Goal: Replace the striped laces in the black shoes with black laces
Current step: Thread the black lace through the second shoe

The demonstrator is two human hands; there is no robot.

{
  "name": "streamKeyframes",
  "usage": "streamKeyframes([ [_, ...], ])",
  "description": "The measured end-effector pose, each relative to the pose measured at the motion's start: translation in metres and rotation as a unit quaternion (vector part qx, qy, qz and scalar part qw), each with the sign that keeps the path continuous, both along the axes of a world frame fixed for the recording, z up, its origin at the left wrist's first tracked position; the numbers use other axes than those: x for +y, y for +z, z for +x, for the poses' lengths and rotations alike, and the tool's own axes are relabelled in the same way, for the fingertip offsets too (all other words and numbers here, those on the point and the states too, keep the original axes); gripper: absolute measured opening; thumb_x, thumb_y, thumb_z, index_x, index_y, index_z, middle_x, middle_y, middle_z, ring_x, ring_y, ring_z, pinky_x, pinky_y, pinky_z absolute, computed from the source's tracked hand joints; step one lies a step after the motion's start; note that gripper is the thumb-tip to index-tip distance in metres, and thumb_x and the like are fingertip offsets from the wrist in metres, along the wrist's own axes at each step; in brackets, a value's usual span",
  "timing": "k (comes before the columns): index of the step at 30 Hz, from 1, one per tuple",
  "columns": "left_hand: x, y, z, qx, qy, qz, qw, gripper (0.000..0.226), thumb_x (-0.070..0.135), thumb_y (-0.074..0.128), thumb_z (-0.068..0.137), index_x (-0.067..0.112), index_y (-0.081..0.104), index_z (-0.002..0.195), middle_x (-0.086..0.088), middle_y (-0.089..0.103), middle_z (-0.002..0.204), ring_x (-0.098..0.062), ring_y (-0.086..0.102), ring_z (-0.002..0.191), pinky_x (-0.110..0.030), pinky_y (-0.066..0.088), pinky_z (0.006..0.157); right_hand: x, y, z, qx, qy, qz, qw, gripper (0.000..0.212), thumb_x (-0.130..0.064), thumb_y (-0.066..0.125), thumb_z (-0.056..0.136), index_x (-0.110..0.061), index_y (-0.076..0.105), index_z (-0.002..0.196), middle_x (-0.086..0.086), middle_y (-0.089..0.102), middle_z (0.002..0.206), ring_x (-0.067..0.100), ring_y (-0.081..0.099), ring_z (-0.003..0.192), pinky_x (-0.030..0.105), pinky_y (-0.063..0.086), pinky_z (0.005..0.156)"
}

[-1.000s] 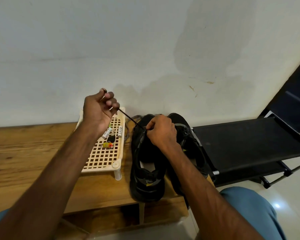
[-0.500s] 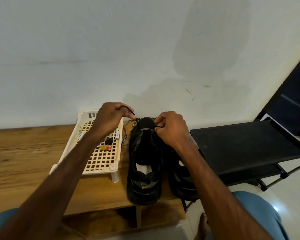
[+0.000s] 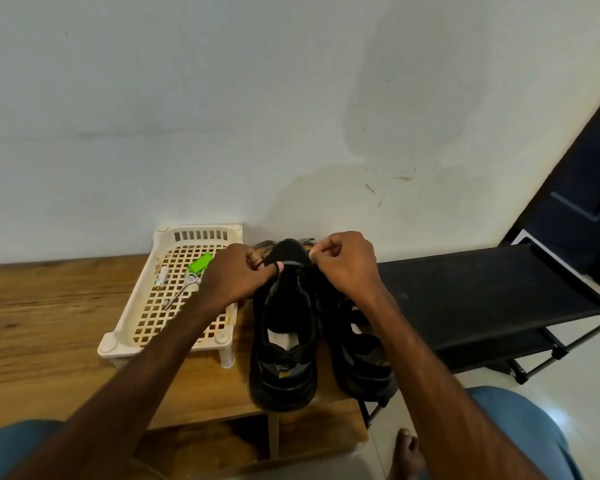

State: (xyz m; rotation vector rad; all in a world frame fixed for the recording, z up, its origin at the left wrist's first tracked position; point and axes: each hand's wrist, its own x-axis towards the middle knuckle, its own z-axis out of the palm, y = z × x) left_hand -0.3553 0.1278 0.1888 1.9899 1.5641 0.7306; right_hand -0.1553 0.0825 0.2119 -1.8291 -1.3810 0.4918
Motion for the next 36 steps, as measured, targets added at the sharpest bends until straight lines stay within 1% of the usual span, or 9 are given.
streamKeyframes([
  [5,0.002,0.01,-0.001,0.045,-0.039,-0.008,0.998,0.008,0.028,0.077,0.088,0.02,0.08,0.088,0.002,0.075,0.082,-0.013,0.069,0.078,-0.027,0.053,0.075,0.0,0.001,0.007,0.023,0.001,0.01,1.0,0.012,-0.028,0.072,0.095,-0.021,0.078,0.087,-0.01,0.073,0.081,0.001,0.066,0.075,0.016,0.049,0.067],
  [10,0.005,0.01,-0.002,0.083,-0.056,-0.012,0.995,0.017,0.02,0.063,0.095,0.015,0.075,0.083,-0.008,0.073,0.076,-0.02,0.069,0.07,-0.033,0.052,0.069,-0.001,0.006,0.017,0.008,0.012,-0.014,1.0,0.011,-0.024,0.076,0.092,-0.014,0.081,0.093,-0.004,0.076,0.094,0.003,0.067,0.079,0.016,0.052,0.073],
  [13,0.009,0.024,-0.003,-0.114,-0.027,-0.056,0.992,0.022,0.024,0.055,0.103,0.012,0.072,0.106,-0.008,0.074,0.098,-0.018,0.068,0.08,-0.034,0.055,0.068,-0.005,0.011,0.022,0.026,0.031,-0.025,0.999,0.011,-0.025,0.082,0.087,-0.015,0.081,0.091,-0.006,0.075,0.084,0.001,0.067,0.074,0.009,0.048,0.065],
  [16,0.009,0.054,-0.012,-0.361,-0.044,-0.116,0.924,0.023,0.021,0.051,0.104,0.015,0.072,0.097,-0.003,0.07,0.107,-0.005,0.044,0.056,-0.013,0.034,0.046,-0.009,0.015,0.024,0.025,0.049,-0.034,0.998,0.014,-0.028,0.087,0.082,-0.017,0.081,0.089,-0.009,0.071,0.076,-0.001,0.064,0.067,0.005,0.043,0.059],
  [20,0.0,0.09,-0.025,-0.522,-0.116,-0.116,0.837,0.022,0.021,0.047,0.105,0.023,0.066,0.095,0.007,0.067,0.102,-0.007,0.037,0.065,-0.018,0.022,0.05,-0.011,0.018,0.028,0.029,0.061,-0.035,0.997,0.017,-0.021,0.089,0.08,-0.014,0.08,0.093,-0.004,0.073,0.08,0.003,0.065,0.07,0.005,0.045,0.058],
  [24,-0.009,0.112,-0.026,-0.582,-0.179,-0.123,0.784,0.02,0.025,0.045,0.107,0.029,0.061,0.096,0.013,0.062,0.1,-0.003,0.039,0.064,-0.016,0.022,0.048,-0.014,0.022,0.028,0.048,0.056,-0.021,0.997,0.008,-0.016,0.083,0.085,-0.015,0.08,0.092,-0.003,0.075,0.078,0.005,0.069,0.069,0.007,0.047,0.06],
  [27,-0.014,0.117,-0.02,-0.599,-0.204,-0.14,0.761,0.023,0.023,0.041,0.107,0.026,0.062,0.098,0.013,0.057,0.098,-0.003,0.035,0.064,-0.016,0.02,0.046,-0.017,0.025,0.025,0.142,0.075,-0.011,0.987,0.01,-0.008,0.079,0.088,-0.009,0.079,0.098,0.003,0.079,0.079,0.012,0.077,0.075,0.018,0.057,0.067],
  [31,-0.017,0.117,-0.012,-0.602,-0.2,-0.148,0.759,0.037,0.024,0.04,0.108,0.027,0.074,0.092,0.011,0.061,0.103,-0.003,0.036,0.063,-0.016,0.019,0.045,-0.021,0.036,0.021,0.246,0.123,-0.001,0.962,0.023,-0.001,0.08,0.085,-0.005,0.077,0.107,0.003,0.08,0.091,0.012,0.078,0.085,0.018,0.059,0.072],
  [36,-0.013,0.138,-0.008,-0.595,-0.187,-0.134,0.77,0.027,0.025,0.045,0.106,0.022,0.07,0.097,0.008,0.063,0.107,-0.003,0.043,0.062,-0.016,0.021,0.042,-0.024,0.068,0.012,0.329,0.144,0.012,0.933,0.024,0.005,0.075,0.087,-0.006,0.077,0.108,0.008,0.08,0.098,0.02,0.078,0.094,0.029,0.062,0.083],
])
